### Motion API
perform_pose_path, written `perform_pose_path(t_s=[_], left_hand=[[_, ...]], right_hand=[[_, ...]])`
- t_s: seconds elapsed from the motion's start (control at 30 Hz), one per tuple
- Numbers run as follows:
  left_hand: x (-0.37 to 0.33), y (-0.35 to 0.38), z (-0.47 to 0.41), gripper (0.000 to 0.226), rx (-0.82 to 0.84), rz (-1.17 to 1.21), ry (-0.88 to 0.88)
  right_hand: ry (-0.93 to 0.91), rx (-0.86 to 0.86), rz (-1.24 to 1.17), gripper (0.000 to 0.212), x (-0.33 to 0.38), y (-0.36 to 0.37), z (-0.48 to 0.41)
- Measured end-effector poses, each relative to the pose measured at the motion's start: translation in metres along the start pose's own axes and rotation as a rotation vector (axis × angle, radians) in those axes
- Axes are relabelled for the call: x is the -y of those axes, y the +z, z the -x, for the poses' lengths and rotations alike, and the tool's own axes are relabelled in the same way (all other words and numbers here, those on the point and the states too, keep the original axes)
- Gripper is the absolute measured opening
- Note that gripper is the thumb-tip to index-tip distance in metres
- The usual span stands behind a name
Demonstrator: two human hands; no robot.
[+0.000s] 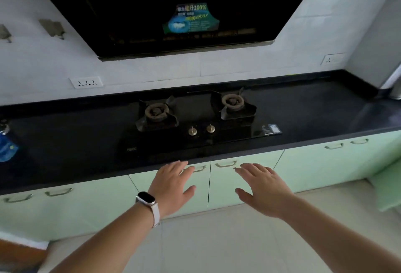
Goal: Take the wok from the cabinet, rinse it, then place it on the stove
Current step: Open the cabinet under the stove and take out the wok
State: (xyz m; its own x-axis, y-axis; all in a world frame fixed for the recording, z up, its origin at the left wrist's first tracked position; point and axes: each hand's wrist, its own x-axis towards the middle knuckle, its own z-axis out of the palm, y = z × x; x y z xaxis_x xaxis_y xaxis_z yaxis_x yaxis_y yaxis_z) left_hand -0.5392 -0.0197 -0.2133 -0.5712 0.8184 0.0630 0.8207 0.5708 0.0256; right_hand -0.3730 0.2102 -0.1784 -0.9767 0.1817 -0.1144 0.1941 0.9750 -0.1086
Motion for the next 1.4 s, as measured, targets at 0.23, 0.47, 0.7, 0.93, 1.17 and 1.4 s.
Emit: perform_pose_path(t_s=[0.23, 0.47, 0.7, 0.93, 1.17, 1.4], left_hand=[[0.013, 0.028, -0.036, 0.053, 0.043, 0.049, 0.100], [0.016, 0.087, -0.094, 0.054, 0.127, 0.064, 0.128], [0.021, 0.183, -0.157, 0.059, -0.050, -0.079, 0.231], [0.040, 0.250, -0.184, 0.060, -0.370, -0.220, 0.293], [0.054, 0.283, -0.198, 0.058, -0.627, -0.366, 0.335], [0.056, 0.293, -0.203, 0.059, -0.719, -0.452, 0.338]], right_hand=[[0.078, 0.068, -0.017, 0.061, 0.006, 0.022, -0.029], [0.048, 0.075, -0.056, 0.057, -0.018, 0.078, -0.081], [0.041, -0.029, -0.022, 0.055, -0.055, 0.184, -0.133], [0.037, -0.214, 0.031, 0.055, -0.087, 0.268, -0.178], [0.040, -0.374, 0.048, 0.055, -0.090, 0.313, -0.214], [0.094, -0.475, 0.017, 0.043, -0.086, 0.327, -0.227]])
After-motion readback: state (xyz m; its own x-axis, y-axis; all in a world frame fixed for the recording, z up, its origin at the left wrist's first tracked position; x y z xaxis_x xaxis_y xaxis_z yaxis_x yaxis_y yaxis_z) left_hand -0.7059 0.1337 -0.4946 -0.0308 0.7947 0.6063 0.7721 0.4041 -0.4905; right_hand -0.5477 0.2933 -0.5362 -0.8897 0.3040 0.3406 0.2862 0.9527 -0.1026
